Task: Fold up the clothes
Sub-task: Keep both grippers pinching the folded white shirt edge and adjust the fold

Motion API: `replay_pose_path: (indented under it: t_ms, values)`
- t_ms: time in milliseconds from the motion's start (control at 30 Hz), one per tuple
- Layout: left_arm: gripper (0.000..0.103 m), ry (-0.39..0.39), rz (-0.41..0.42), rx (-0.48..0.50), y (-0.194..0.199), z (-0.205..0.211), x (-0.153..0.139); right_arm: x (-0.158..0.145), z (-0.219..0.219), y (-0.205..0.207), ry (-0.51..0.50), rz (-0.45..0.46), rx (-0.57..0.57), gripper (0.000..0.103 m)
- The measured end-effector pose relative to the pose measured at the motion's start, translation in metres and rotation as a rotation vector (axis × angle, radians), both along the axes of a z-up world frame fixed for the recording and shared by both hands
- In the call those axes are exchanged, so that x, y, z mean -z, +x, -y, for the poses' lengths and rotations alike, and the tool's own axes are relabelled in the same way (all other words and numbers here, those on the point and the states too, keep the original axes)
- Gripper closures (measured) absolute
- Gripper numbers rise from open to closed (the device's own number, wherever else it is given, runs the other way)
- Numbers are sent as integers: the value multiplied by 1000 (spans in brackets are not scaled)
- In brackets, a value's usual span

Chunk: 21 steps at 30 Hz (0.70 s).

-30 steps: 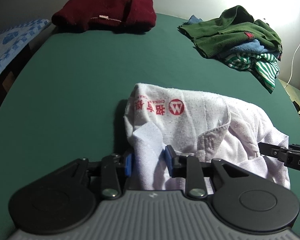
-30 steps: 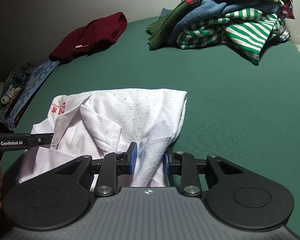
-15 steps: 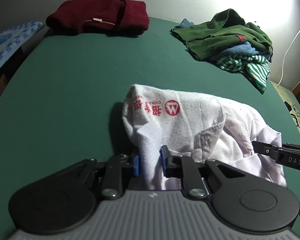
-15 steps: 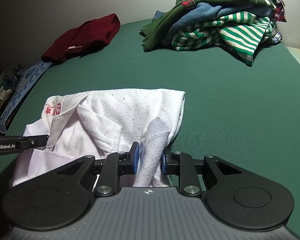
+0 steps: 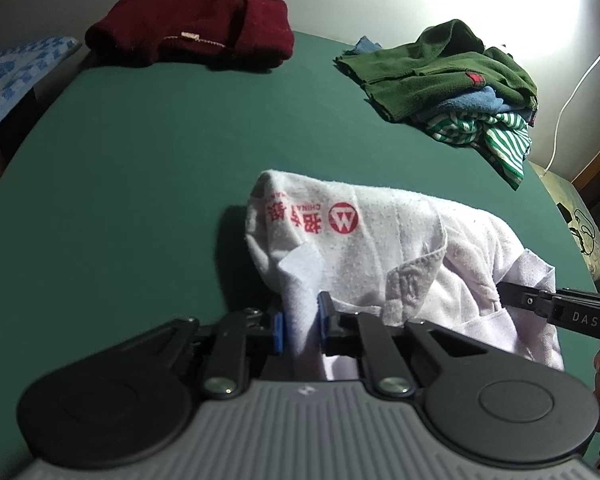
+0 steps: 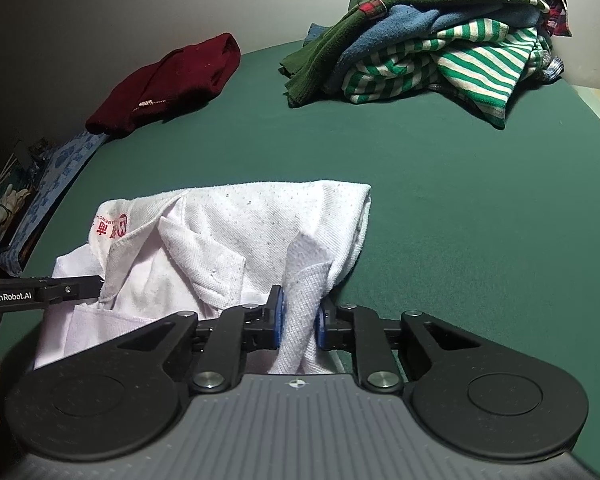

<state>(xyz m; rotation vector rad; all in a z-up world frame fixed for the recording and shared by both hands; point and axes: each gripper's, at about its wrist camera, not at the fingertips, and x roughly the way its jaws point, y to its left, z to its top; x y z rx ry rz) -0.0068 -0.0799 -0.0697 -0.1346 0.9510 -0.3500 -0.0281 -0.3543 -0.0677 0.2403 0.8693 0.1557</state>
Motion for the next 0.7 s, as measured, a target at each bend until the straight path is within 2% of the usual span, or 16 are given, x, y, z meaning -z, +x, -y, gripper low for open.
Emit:
replay_pose_path:
  t_ms: [700]
  values:
    - [94,66,88,5,0,1,-37,-24,-12,0,9,86,-38,89]
